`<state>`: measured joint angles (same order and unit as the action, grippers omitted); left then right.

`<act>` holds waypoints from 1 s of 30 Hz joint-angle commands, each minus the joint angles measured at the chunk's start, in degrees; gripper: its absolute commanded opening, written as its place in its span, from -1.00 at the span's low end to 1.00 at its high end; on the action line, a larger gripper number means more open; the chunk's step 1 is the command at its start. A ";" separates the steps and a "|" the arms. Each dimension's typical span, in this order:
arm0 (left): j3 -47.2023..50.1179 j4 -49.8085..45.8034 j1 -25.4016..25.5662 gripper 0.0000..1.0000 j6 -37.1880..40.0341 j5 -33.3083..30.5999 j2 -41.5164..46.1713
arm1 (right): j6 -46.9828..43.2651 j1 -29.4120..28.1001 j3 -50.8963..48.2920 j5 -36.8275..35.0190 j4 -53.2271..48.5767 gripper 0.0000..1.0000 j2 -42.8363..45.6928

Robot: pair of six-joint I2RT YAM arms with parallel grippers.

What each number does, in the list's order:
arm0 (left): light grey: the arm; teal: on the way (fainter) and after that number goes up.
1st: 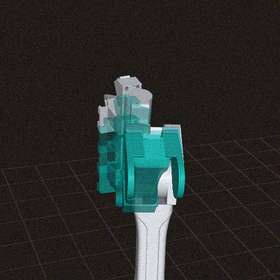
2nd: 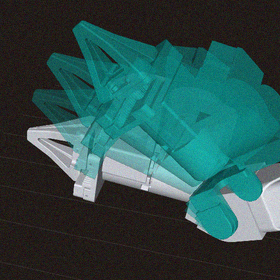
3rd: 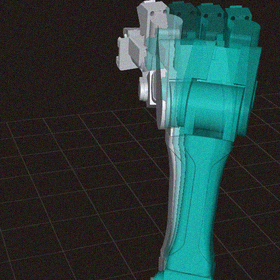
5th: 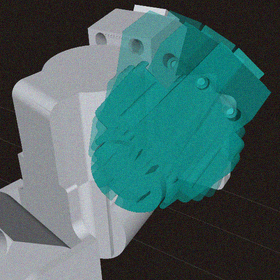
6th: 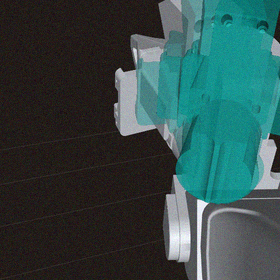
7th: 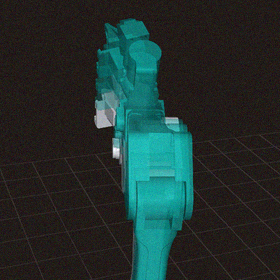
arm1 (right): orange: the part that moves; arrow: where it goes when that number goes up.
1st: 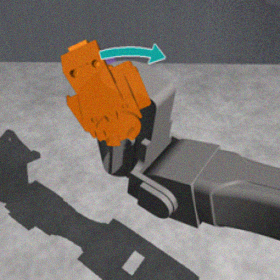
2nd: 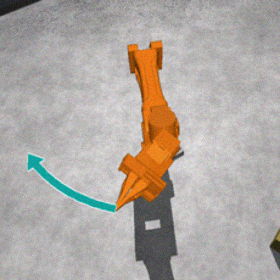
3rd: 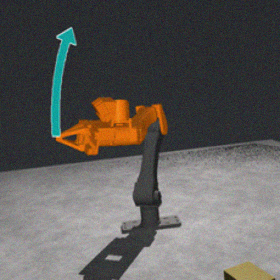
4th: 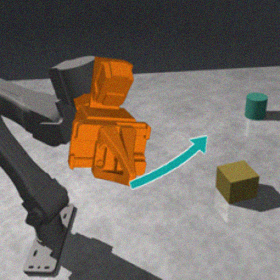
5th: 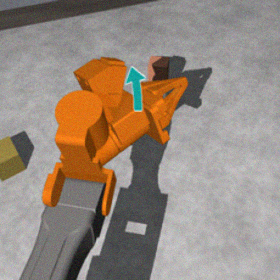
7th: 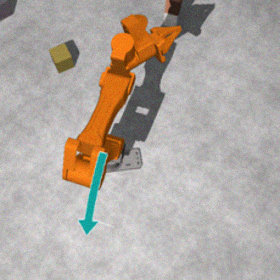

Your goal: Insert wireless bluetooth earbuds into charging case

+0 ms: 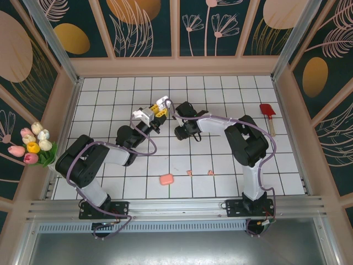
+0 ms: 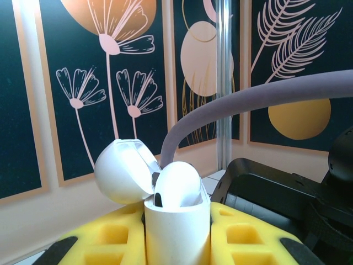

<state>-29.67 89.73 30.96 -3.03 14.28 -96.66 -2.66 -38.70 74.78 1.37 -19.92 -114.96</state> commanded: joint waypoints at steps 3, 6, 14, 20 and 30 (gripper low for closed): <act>-1.64 3.94 0.23 -1.00 0.81 1.10 1.30 | 0.13 0.49 -2.55 -0.90 -1.22 -0.17 -1.18; -1.79 3.91 0.17 -1.00 0.61 1.10 1.13 | 0.02 0.38 -2.80 -0.64 -1.48 -0.20 -1.15; -2.34 3.64 0.19 -1.00 0.37 1.27 0.86 | 2.43 0.01 -5.12 -6.13 -2.02 -0.31 0.73; -2.85 3.62 0.21 -1.00 0.31 1.54 0.54 | 7.35 0.28 -7.68 -10.77 -3.18 -0.39 3.55; -3.11 4.22 0.18 -1.00 -0.09 1.89 -0.19 | 16.61 0.11 -9.11 -13.73 -7.88 -0.40 5.73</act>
<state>-31.35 90.06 31.03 -3.07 15.16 -96.68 9.65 -38.76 67.70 -9.30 -19.79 -109.80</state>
